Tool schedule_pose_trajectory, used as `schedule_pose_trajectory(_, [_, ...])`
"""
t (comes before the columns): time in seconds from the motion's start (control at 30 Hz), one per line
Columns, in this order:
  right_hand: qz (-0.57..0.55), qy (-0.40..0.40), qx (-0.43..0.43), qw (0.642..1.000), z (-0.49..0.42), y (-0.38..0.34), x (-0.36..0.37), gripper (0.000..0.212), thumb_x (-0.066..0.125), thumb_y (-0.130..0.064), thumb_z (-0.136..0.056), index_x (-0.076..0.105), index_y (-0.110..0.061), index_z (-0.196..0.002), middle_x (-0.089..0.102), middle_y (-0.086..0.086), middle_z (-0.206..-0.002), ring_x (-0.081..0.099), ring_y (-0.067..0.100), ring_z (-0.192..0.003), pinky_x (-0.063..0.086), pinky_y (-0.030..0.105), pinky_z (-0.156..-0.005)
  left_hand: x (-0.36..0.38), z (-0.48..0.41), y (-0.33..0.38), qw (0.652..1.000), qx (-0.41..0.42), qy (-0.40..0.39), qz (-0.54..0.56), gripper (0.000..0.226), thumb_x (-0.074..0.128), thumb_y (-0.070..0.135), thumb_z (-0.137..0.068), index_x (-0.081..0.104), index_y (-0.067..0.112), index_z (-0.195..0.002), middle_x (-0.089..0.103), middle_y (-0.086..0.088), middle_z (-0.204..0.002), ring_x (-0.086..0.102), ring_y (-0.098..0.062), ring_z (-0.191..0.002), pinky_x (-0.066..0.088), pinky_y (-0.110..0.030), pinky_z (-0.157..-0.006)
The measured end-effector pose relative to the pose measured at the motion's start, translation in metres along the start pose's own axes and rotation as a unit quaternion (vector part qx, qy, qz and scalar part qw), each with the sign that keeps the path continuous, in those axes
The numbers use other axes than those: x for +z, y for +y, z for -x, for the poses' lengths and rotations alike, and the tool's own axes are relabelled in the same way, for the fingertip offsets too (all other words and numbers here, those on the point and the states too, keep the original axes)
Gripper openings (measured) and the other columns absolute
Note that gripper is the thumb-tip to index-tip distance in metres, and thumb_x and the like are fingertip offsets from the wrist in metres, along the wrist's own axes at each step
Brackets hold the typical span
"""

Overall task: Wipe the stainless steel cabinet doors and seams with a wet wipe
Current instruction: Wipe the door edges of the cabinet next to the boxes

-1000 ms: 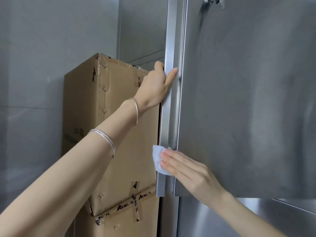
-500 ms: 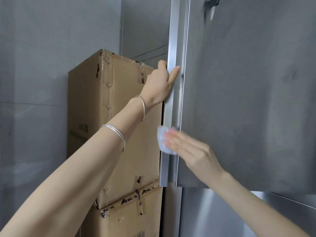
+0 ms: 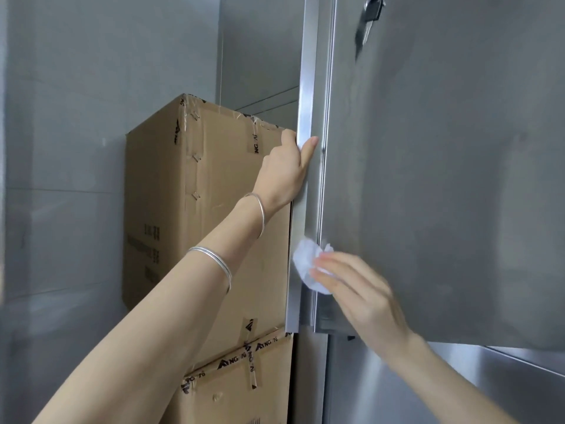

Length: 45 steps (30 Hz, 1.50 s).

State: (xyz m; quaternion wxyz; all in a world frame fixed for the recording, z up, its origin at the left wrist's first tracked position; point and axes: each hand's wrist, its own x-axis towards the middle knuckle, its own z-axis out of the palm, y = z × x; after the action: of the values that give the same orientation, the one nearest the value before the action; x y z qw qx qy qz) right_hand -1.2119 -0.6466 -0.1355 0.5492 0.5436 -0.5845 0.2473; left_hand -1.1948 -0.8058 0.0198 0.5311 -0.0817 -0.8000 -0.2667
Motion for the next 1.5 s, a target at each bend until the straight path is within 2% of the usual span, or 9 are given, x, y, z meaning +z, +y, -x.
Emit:
schedule_pose_trajectory(0.13, [-0.007,-0.003,0.138,0.99,-0.038,0.006,0.003,0.037,0.04,-0.03,-0.102,0.069,-0.006,-0.106,0.063,0.006,-0.111,0.053,0.009,-0.104,0.042,0.014,-0.094,0.0,-0.001,-0.001,1.0,-0.002,-0.003,-0.004,0.035,0.03,0.043,-0.102,0.03,0.01,-0.089,0.047,-0.005,-0.072,0.043,-0.036,-0.075,0.019,-0.036,-0.064])
schedule_pose_trajectory(0.2, [0.066,-0.022,0.081,0.994,-0.038,0.002,0.011,0.024,0.053,-0.012,-0.096,0.066,0.002,-0.111,0.063,0.015,-0.114,0.056,0.021,-0.111,0.051,0.031,-0.089,0.0,-0.002,-0.001,1.0,-0.003,-0.005,-0.009,0.035,0.03,0.044,-0.102,0.03,0.011,-0.09,0.05,-0.009,-0.079,0.044,-0.036,-0.077,0.021,-0.036,-0.065])
schedule_pose_trajectory(0.27, [0.174,-0.105,-0.01,0.979,-0.027,-0.003,0.01,0.034,0.044,-0.006,-0.096,0.054,0.01,-0.124,0.054,0.024,-0.129,0.046,0.034,-0.127,0.046,0.041,-0.1,0.001,-0.003,-0.001,1.0,-0.009,-0.007,-0.015,0.035,0.029,0.044,-0.102,0.031,0.011,-0.091,0.051,-0.011,-0.084,0.046,-0.037,-0.08,0.022,-0.036,-0.067])
schedule_pose_trajectory(0.4, [0.168,-0.173,-0.058,0.969,-0.022,0.004,-0.005,0.051,0.029,0.01,-0.087,0.04,0.006,-0.137,0.037,0.018,-0.146,0.031,0.029,-0.138,0.034,0.039,-0.11,0.003,-0.002,0.0,1.0,-0.014,-0.006,-0.018,0.035,0.027,0.044,-0.102,0.031,0.011,-0.092,0.052,-0.011,-0.084,0.049,-0.042,-0.085,0.024,-0.037,-0.068])
schedule_pose_trajectory(0.47, [0.105,-0.135,-0.011,0.985,-0.033,0.008,-0.009,0.043,0.044,0.012,-0.089,0.054,0.001,-0.128,0.05,0.012,-0.137,0.044,0.017,-0.131,0.042,0.034,-0.104,0.002,-0.001,0.002,1.0,-0.013,-0.003,-0.021,0.036,0.027,0.044,-0.102,0.03,0.01,-0.091,0.05,-0.007,-0.077,0.047,-0.04,-0.082,0.023,-0.037,-0.068])
schedule_pose_trajectory(0.57, [0.113,-0.06,-0.024,0.992,-0.049,0.006,-0.009,0.018,0.064,0.01,-0.08,0.069,0.003,-0.096,0.068,0.014,-0.109,0.063,0.025,-0.108,0.051,0.036,-0.078,-0.002,0.002,0.005,1.0,0.001,0.004,-0.028,0.035,0.028,0.043,-0.103,0.03,0.01,-0.091,0.043,0.0,-0.068,0.043,-0.037,-0.075,0.022,-0.037,-0.066])
schedule_pose_trajectory(0.8, [0.142,0.017,-0.027,0.989,-0.046,-0.001,0.001,0.008,0.061,0.005,-0.084,0.068,0.006,-0.081,0.07,0.015,-0.095,0.066,0.029,-0.098,0.05,0.036,-0.073,-0.007,0.007,0.01,0.999,0.015,0.002,-0.034,0.035,0.027,0.042,-0.103,0.029,0.01,-0.09,0.045,-0.002,-0.068,0.045,-0.039,-0.073,0.025,-0.037,-0.065])
schedule_pose_trajectory(1.2, [0.103,0.01,-0.019,0.994,-0.049,-0.007,0.001,0.014,0.064,0.016,-0.074,0.063,0.002,-0.07,0.066,0.014,-0.082,0.067,0.027,-0.085,0.053,0.036,-0.069,-0.007,0.01,0.012,0.999,0.015,0.011,-0.037,0.034,0.027,0.042,-0.103,0.03,0.01,-0.09,0.05,-0.01,-0.076,0.047,-0.043,-0.077,0.026,-0.038,-0.067])
schedule_pose_trajectory(1.5, [0.076,-0.123,-0.082,0.986,0.028,-0.006,0.027,0.031,0.052,0.004,-0.087,0.05,-0.011,-0.06,0.05,0.004,-0.065,0.048,0.021,-0.059,0.031,0.026,-0.053,0.009,0.001,-0.007,1.0,-0.006,0.012,0.004,0.034,0.029,0.044,-0.102,0.032,0.012,-0.093,0.043,-0.004,-0.07,0.045,-0.041,-0.077,0.028,-0.038,-0.065])
